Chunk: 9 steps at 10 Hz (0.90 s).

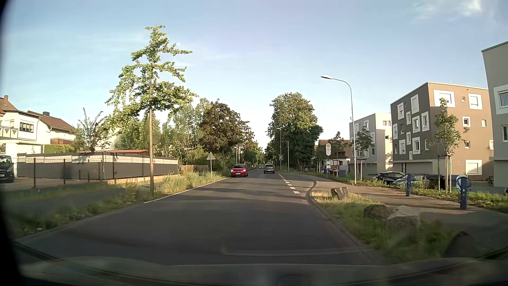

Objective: Follow the waypoints while adhering to traffic rules and regulations

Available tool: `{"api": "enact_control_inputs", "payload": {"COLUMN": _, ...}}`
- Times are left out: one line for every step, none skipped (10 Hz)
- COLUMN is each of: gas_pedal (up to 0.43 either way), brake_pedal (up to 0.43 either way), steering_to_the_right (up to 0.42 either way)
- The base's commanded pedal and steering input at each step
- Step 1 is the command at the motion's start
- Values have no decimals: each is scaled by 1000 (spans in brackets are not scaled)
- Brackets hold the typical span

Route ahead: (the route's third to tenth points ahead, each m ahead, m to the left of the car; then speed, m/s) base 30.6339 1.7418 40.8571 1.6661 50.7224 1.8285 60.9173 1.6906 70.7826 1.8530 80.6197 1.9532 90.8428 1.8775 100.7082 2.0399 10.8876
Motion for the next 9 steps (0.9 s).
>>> {"api": "enact_control_inputs", "payload": {"gas_pedal": 67, "brake_pedal": 30, "steering_to_the_right": 4}}
{"api": "enact_control_inputs", "payload": {"gas_pedal": 79, "brake_pedal": 30, "steering_to_the_right": 4}}
{"api": "enact_control_inputs", "payload": {"gas_pedal": 79, "brake_pedal": 30, "steering_to_the_right": 4}}
{"api": "enact_control_inputs", "payload": {"gas_pedal": 79, "brake_pedal": 30, "steering_to_the_right": 3}}
{"api": "enact_control_inputs", "payload": {"gas_pedal": 67, "brake_pedal": 30, "steering_to_the_right": 3}}
{"api": "enact_control_inputs", "payload": {"gas_pedal": 67, "brake_pedal": 30, "steering_to_the_right": 3}}
{"api": "enact_control_inputs", "payload": {"gas_pedal": 67, "brake_pedal": 30, "steering_to_the_right": 2}}
{"api": "enact_control_inputs", "payload": {"gas_pedal": 67, "brake_pedal": 30, "steering_to_the_right": -2}}
{"api": "enact_control_inputs", "payload": {"gas_pedal": 67, "brake_pedal": 30, "steering_to_the_right": -9}}
